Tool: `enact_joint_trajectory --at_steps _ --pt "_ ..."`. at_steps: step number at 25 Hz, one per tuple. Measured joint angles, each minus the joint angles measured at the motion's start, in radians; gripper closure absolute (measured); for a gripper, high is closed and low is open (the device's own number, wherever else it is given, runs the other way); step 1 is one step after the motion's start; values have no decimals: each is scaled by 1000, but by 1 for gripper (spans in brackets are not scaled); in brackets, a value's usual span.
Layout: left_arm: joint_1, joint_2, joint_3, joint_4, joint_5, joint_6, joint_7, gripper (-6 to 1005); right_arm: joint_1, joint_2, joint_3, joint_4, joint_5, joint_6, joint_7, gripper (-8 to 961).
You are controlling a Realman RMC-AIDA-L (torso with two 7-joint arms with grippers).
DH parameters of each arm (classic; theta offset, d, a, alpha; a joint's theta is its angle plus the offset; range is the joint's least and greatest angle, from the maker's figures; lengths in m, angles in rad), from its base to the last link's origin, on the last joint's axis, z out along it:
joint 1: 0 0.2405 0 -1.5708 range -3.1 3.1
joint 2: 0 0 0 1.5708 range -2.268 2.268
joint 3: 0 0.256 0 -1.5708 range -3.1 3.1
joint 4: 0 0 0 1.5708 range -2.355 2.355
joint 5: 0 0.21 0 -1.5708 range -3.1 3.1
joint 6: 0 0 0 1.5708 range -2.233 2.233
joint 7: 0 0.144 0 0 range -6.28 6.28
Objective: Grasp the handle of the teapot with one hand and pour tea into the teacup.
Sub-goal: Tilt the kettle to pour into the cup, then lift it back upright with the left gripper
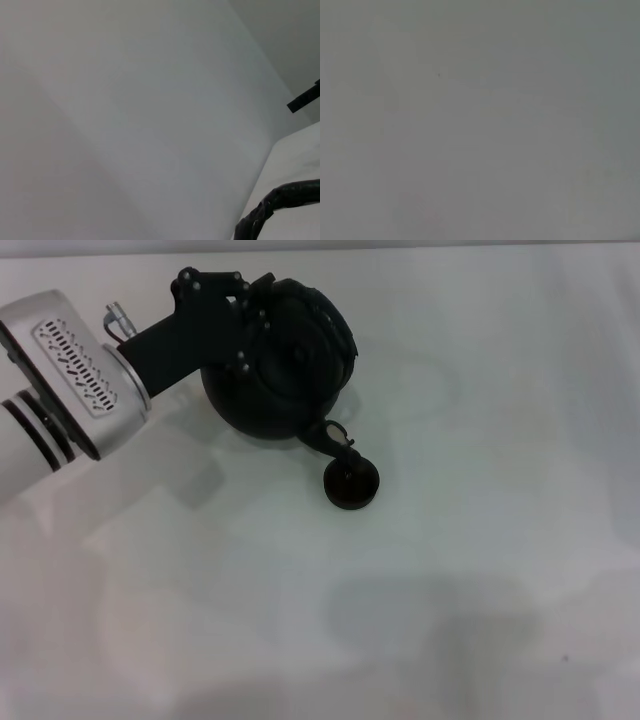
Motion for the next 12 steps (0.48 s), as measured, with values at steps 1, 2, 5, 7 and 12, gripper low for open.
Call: enact_joint_trajectory --at_steps 1,2,5,7,12 --pt "-2 0 0 0 0 1 4 894 0 0 0 0 0 0 0 99" --pt "-4 0 0 0 0 1 9 895 0 -1 0 -1 0 0 0 99" --pt "-5 0 0 2 0 4 30 895 0 -2 0 -5 0 0 0 99" --pt "-6 0 0 3 0 9 36 895 0 -2 0 -11 0 0 0 99" --pt "-8 0 0 3 0 11 46 894 0 -3 1 -12 0 -1 0 98"
